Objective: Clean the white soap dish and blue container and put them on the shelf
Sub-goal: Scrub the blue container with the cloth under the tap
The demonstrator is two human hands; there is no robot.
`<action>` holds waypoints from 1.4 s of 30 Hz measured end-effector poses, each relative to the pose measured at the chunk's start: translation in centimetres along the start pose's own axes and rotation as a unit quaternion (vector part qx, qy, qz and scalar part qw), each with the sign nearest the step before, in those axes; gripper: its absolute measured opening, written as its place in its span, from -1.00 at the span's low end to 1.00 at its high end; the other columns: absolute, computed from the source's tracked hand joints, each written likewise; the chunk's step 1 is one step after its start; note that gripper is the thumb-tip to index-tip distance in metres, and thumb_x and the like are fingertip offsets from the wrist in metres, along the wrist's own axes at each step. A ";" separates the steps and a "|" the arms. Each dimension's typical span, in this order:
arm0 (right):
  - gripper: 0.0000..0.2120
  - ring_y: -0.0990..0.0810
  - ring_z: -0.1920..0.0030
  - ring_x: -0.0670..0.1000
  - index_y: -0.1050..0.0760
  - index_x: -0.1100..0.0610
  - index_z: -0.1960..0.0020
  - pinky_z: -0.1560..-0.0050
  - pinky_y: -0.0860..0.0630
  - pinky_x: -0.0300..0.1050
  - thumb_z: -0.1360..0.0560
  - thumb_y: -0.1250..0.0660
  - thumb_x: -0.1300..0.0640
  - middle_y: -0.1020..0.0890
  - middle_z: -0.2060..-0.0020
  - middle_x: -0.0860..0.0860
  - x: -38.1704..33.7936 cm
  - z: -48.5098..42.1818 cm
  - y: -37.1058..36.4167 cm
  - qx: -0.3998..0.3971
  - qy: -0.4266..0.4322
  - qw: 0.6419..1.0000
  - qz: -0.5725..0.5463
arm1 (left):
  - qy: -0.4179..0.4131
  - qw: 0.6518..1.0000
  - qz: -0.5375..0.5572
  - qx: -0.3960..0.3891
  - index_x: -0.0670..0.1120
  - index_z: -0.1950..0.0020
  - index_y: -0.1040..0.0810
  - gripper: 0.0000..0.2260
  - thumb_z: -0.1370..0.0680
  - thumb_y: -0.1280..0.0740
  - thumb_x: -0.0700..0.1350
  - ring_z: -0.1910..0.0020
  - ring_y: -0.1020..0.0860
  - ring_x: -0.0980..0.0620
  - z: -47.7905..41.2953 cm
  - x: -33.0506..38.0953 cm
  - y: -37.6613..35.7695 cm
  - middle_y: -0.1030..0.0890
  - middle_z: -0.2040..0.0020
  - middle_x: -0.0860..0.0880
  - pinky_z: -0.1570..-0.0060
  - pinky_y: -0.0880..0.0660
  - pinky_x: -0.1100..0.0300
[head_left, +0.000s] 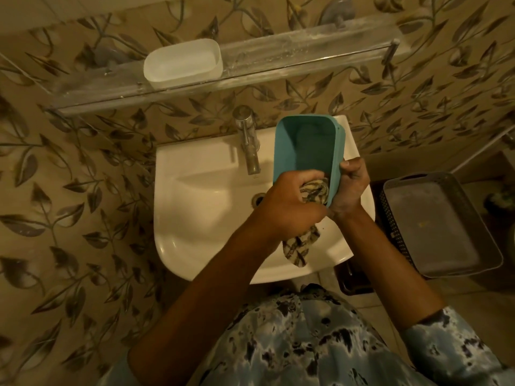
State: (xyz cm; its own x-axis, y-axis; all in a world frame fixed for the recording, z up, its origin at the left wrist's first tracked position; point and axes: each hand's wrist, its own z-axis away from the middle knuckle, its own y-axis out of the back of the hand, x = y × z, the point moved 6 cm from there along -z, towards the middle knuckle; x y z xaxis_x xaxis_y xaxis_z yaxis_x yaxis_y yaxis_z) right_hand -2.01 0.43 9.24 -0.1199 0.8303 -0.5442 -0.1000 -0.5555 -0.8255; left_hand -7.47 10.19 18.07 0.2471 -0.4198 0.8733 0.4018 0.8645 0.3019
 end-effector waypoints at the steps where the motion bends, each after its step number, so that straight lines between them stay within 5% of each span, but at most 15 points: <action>1: -0.61 -0.64 0.30 -0.01 -0.67 0.15 0.28 0.28 -0.56 -0.27 0.04 -0.49 -0.04 -0.65 0.37 0.04 0.4 -0.1 0.3 0.008 -0.015 1.000 0.000 | 0.018 1.000 0.019 -0.006 -0.05 -0.30 -0.50 -0.48 -0.39 -0.32 -0.41 0.13 -0.56 0.16 0.0 -0.3 0.1 -0.60 0.09 0.06 0.13 -0.52 0.31; 4: -0.32 -0.60 0.14 0.08 -0.61 0.20 0.04 0.11 -0.52 -0.16 0.11 -0.54 -0.05 -0.63 0.20 0.11 1.2 -0.5 1.5 0.032 -0.063 0.997 0.005 | 0.050 0.995 0.063 -0.055 -0.06 -0.22 -0.54 -0.55 -0.41 -0.29 -0.43 0.00 -0.61 -0.01 0.1 -0.3 0.8 -0.64 -0.04 -0.09 0.02 -0.56 0.18; 7: -0.29 -0.55 0.11 0.10 -0.57 0.19 -0.02 0.09 -0.46 -0.11 0.08 -0.53 -0.07 -0.58 0.16 0.11 1.7 -0.1 2.0 0.018 -0.100 0.995 -0.003 | 0.049 0.986 0.162 -0.003 -0.03 -0.03 -0.56 -0.70 -0.46 -0.26 -0.39 0.02 -0.61 0.00 -0.5 -0.3 3.1 -0.65 0.02 -0.07 0.00 -0.57 0.16; 11: -0.47 -0.62 0.22 0.04 -0.65 0.17 0.13 0.23 -0.57 -0.20 0.03 -0.53 -0.06 -0.63 0.26 0.07 2.6 1.1 1.5 -0.011 -0.124 0.992 -0.031 | -0.086 0.985 -0.026 0.144 -0.05 -0.33 -0.44 -0.60 -0.50 -0.32 -0.25 -0.12 -0.53 0.13 -2.0 0.4 4.7 -0.54 -0.19 0.03 -0.01 -0.52 0.31; 13: -0.45 -0.62 0.23 0.03 -0.64 0.18 0.10 0.25 -0.57 -0.21 0.02 -0.53 -0.07 -0.62 0.25 0.08 3.2 1.6 1.2 -0.007 -0.137 0.990 -0.021 | -0.108 0.978 -0.136 0.116 -0.06 -0.41 -0.35 -0.52 -0.51 -0.31 -0.27 -0.24 -0.44 0.10 -2.8 0.0 2.7 -0.45 -0.30 0.00 -0.12 -0.49 0.29; 16: -0.47 -0.60 0.30 0.00 -0.64 0.16 0.18 0.29 -0.53 -0.24 0.08 -0.54 -0.08 -0.60 0.32 0.06 3.5 1.8 1.5 0.015 -0.149 0.989 0.001 | -0.133 0.946 -0.291 0.053 -0.16 -0.43 -0.30 -0.45 -0.45 -0.28 -0.36 -0.39 -0.31 -0.10 -4.0 -1.6 -0.2 -0.35 -0.40 -0.14 -0.35 -0.34 -0.05; 22: -0.46 -0.59 0.20 0.05 -0.64 0.16 0.12 0.14 -0.53 -0.15 0.04 -0.52 -0.07 -0.60 0.25 0.09 3.4 2.2 3.1 0.032 -0.172 0.985 -0.010 | -0.123 0.899 -0.409 -0.099 -0.04 -0.38 -0.40 -0.47 -0.43 -0.32 -0.33 -0.31 -0.38 -0.11 -3.5 -2.3 -1.7 -0.39 -0.34 -0.08 -0.28 -0.38 -0.06; 26: -0.47 -0.60 0.33 0.02 -0.64 0.18 0.24 0.30 -0.54 -0.24 0.15 -0.54 -0.03 -0.60 0.38 0.07 3.4 2.4 3.3 0.042 -0.178 0.983 0.005 | -0.093 0.848 -0.484 -0.195 -0.05 -0.31 -0.45 -0.59 -0.48 -0.28 -0.30 -0.18 -0.45 -0.06 -1.7 -1.8 -2.3 -0.47 -0.26 -0.06 -0.15 -0.37 0.10; 30: -0.55 -0.62 0.35 0.02 -0.65 0.19 0.25 0.32 -0.54 -0.26 0.08 -0.50 -0.01 -0.61 0.39 0.08 3.7 2.9 2.9 0.038 -0.174 0.984 -0.012 | -0.063 0.860 -0.447 -0.237 -0.03 -0.03 -0.56 -0.73 -0.42 -0.27 -0.32 0.14 -0.49 0.02 -2.2 -1.4 -1.7 -0.58 0.02 0.00 0.12 -0.47 0.09; 33: -0.59 -0.61 0.31 0.02 -0.66 0.16 0.23 0.30 -0.55 -0.25 0.01 -0.46 -0.02 -0.61 0.36 0.07 2.6 1.9 2.9 0.041 -0.158 0.987 -0.005 | -0.105 0.880 -0.447 -0.124 -0.06 -0.24 -0.51 -0.62 -0.45 -0.32 -0.28 -0.12 -0.51 -0.08 -3.0 -0.8 -1.4 -0.54 -0.19 -0.07 -0.09 -0.49 0.00; 37: -0.51 -0.54 0.37 -0.03 -0.60 0.14 0.24 0.38 -0.47 -0.28 0.09 -0.53 -0.09 -0.55 0.40 0.03 2.5 0.9 2.5 0.027 -0.179 0.983 0.026 | -0.117 0.845 -0.519 0.056 -0.10 -0.36 -0.36 -0.51 -0.45 -0.39 -0.16 -0.35 -0.35 -0.10 -3.9 0.0 -1.6 -0.40 -0.35 -0.11 -0.21 -0.37 0.01; 39: -0.50 -0.56 0.40 -0.05 -0.61 0.14 0.25 0.41 -0.47 -0.29 0.12 -0.54 -0.09 -0.56 0.42 0.02 2.6 0.8 2.0 0.025 -0.173 0.984 0.031 | -0.091 0.843 -0.525 0.076 -0.12 -0.36 -0.35 -0.50 -0.45 -0.40 -0.13 -0.28 -0.42 -0.12 -4.4 0.2 -1.2 -0.43 -0.31 -0.15 -0.14 -0.43 0.02; 42: -0.49 -0.59 0.42 -0.07 -0.64 0.13 0.30 0.42 -0.49 -0.31 0.19 -0.55 -0.08 -0.59 0.45 0.00 2.4 0.6 1.6 0.028 -0.132 0.991 0.015 | -0.072 0.895 -0.440 0.034 -0.16 -0.25 -0.44 -0.65 -0.49 -0.35 -0.16 -0.02 -0.55 -0.08 -4.6 0.9 -1.0 -0.55 -0.11 -0.12 0.08 -0.49 0.11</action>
State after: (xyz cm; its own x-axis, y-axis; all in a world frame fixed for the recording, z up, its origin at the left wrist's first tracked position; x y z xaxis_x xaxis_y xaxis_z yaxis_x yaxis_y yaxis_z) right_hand -3.09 1.45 6.69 -0.3775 0.7763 -0.5047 -0.1452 -0.5880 -0.7957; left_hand -3.57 7.71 16.80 -0.2553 -0.9106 0.3249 0.3289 0.2342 0.9149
